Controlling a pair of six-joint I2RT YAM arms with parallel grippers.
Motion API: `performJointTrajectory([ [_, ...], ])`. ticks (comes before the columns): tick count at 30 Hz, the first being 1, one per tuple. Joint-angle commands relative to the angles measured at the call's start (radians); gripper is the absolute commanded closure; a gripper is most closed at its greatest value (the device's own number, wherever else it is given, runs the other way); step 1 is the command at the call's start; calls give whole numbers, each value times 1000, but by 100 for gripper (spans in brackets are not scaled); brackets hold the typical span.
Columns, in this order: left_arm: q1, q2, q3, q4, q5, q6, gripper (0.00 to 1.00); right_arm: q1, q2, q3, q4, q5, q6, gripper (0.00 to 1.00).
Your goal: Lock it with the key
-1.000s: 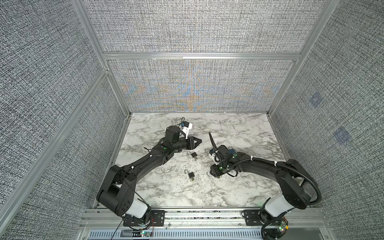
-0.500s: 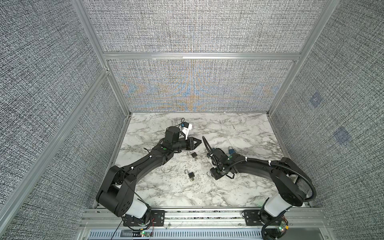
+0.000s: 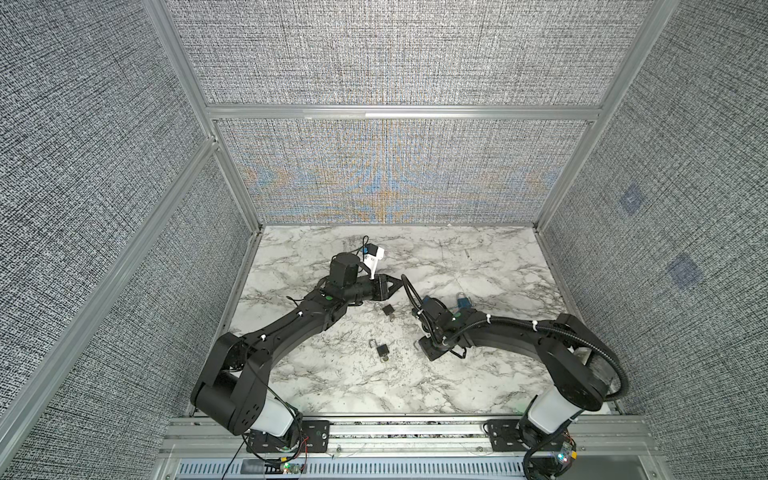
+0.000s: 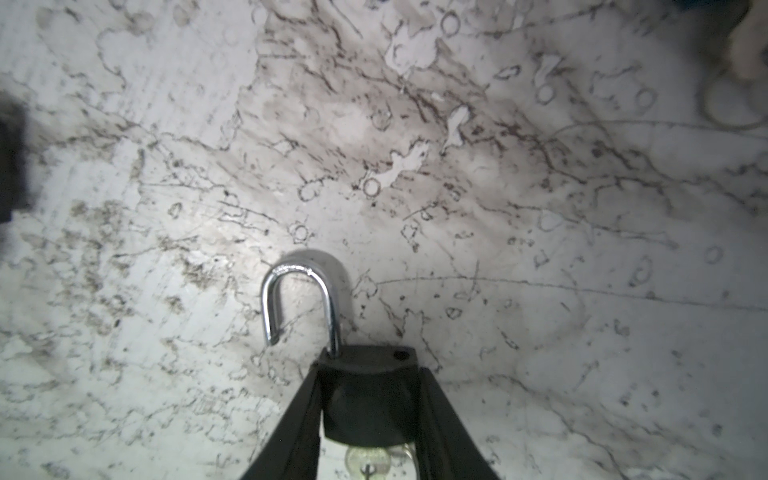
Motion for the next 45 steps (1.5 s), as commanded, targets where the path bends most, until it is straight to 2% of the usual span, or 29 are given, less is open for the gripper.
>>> performJointTrajectory([
  [1, 2, -14, 7, -9, -22, 23, 75, 3, 13, -2, -25, 23, 6, 66],
  [6, 2, -25, 10, -51, -56, 35, 75, 6, 6, -3, -19, 21, 11, 70],
  [14, 7, 1, 26, -137, -81, 40, 77, 6, -75, 1, -26, -1, 27, 72],
  [26, 6, 81, 7, -105, 126, 66, 74, 7, -216, 105, -76, -25, 41, 72],
  [34, -8, 86, -21, -75, 198, 75, 72, 3, -247, 150, -84, -51, 44, 73],
  [45, -41, 92, -19, -72, 245, 94, 76, 3, -252, 165, -91, -51, 48, 73],
])
